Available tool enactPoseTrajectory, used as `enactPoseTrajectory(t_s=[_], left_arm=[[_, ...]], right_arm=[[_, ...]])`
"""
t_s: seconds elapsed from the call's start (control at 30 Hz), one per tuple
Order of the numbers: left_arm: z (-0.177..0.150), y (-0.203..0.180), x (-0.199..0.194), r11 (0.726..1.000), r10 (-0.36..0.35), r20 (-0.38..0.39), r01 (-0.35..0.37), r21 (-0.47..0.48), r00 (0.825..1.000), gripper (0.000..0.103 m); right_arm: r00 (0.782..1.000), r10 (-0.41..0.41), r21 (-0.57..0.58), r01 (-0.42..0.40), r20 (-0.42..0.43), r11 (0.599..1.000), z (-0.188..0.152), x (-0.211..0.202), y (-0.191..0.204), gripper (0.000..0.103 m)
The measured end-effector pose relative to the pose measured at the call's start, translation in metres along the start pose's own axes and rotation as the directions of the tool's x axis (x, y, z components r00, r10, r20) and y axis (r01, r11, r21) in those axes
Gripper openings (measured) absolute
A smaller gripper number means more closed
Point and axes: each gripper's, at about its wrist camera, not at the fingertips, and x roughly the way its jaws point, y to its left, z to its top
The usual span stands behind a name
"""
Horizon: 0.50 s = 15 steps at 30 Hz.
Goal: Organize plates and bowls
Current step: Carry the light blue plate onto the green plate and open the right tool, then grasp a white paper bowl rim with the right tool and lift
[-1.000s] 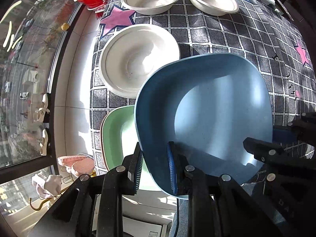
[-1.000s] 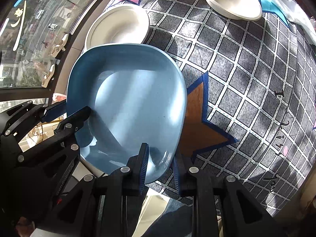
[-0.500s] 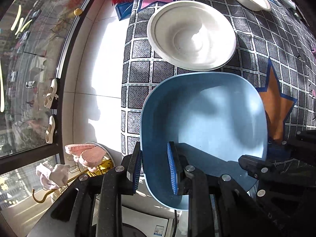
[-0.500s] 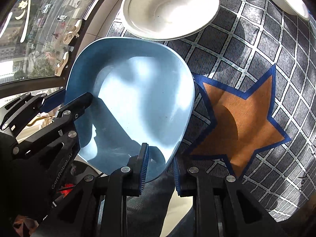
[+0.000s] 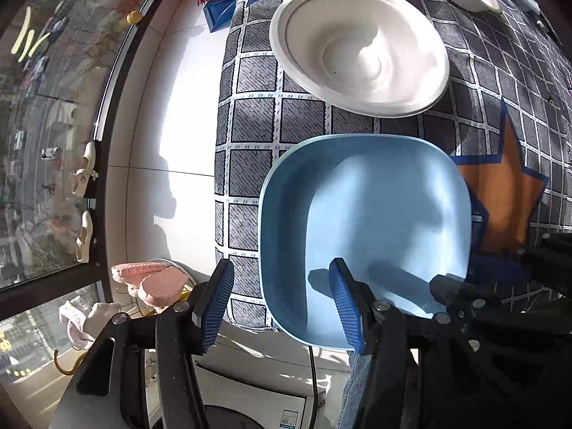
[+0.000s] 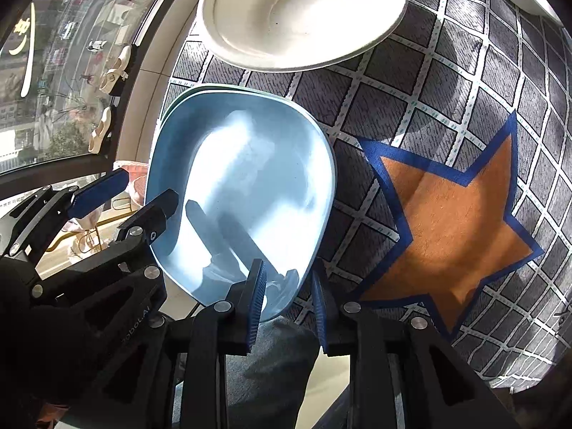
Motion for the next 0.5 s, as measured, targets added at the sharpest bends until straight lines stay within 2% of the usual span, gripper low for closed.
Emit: enactPoseTrajectory(t_s=[0.03,0.1,0.17,0.3,0.5], left_arm=[[0.000,0.002,-0.001,1.000,0.014,0.007,-0.014,-0.008,1.000,0.072],[0.001,0.009,-0.001,0.999,0.014,0.008,-0.013,-0.033,1.000,0.077],[0.002,0.017,-0.001,0.998,-0.022,0.003,0.023,-0.067,1.000,0.080],[0.003,0.021,0.000,0.996,-0.040,0.000,0.040,-0.085,0.999,0.080],[0.005,0.012,-0.003,0.996,-0.062,0.006,0.062,-0.061,0.998,0.080]], right_arm=[[1.000,-0.020,0.000,0.020,0.006,1.000,0.000,-0.001,-0.001,0.035],[0.998,-0.051,0.003,0.051,0.034,0.999,-0.003,-0.006,-0.006,0.052],[0.996,-0.051,0.027,0.049,0.068,0.998,-0.005,-0.011,-0.016,0.077],[0.997,-0.014,0.148,0.001,0.081,0.989,-0.012,-0.012,-0.048,0.080],[0.997,-0.004,0.314,-0.021,0.080,0.949,-0.028,-0.011,-0.097,0.080]])
